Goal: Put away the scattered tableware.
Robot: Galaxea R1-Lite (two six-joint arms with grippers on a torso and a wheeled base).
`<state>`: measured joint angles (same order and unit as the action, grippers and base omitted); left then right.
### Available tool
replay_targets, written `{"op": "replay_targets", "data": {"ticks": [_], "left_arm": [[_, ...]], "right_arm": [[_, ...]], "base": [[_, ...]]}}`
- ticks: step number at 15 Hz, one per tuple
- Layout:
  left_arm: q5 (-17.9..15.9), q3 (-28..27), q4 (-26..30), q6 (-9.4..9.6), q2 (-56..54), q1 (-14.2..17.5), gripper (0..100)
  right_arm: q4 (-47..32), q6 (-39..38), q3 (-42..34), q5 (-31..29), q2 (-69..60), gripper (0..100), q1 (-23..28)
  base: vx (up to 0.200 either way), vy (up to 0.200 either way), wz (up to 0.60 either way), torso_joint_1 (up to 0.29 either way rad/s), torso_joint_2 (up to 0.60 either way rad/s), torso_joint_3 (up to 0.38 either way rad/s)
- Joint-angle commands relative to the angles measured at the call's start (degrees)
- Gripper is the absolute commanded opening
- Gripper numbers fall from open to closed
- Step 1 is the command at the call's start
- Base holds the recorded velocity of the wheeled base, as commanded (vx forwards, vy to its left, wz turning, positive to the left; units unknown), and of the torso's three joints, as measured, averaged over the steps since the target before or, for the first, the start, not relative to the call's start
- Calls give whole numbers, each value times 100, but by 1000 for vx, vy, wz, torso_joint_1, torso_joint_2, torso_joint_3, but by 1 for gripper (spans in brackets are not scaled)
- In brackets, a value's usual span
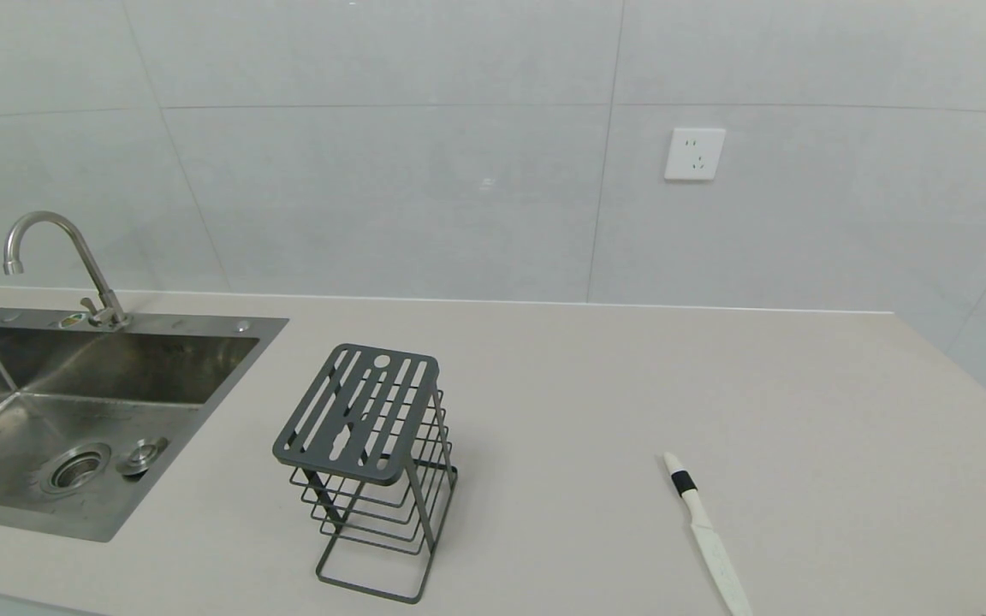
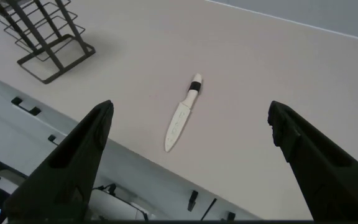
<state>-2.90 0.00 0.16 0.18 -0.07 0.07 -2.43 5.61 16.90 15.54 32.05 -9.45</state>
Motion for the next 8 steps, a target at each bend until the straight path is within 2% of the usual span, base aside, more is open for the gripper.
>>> {"op": "replay_targets", "data": {"ticks": [1, 3, 5, 8], "left_arm": [[0, 0, 2, -1, 7, 1, 100], [18, 0, 2, 17, 7, 1, 100], [35, 0, 2, 34, 7, 1, 100], [35, 0, 2, 34, 7, 1, 100]], "right_arm": [[735, 239, 33, -7, 1655, 100, -163], [1139, 415, 33, -7, 2482, 100, -338], [1157, 432, 103, -51, 2895, 100, -672], [1157, 406, 420, -51, 3466, 100, -769]], "base": [[0, 0, 0, 0, 0, 0], [0, 0, 0, 0, 0, 0], [0, 0, 0, 0, 0, 0], [0, 0, 0, 0, 0, 0]]}}
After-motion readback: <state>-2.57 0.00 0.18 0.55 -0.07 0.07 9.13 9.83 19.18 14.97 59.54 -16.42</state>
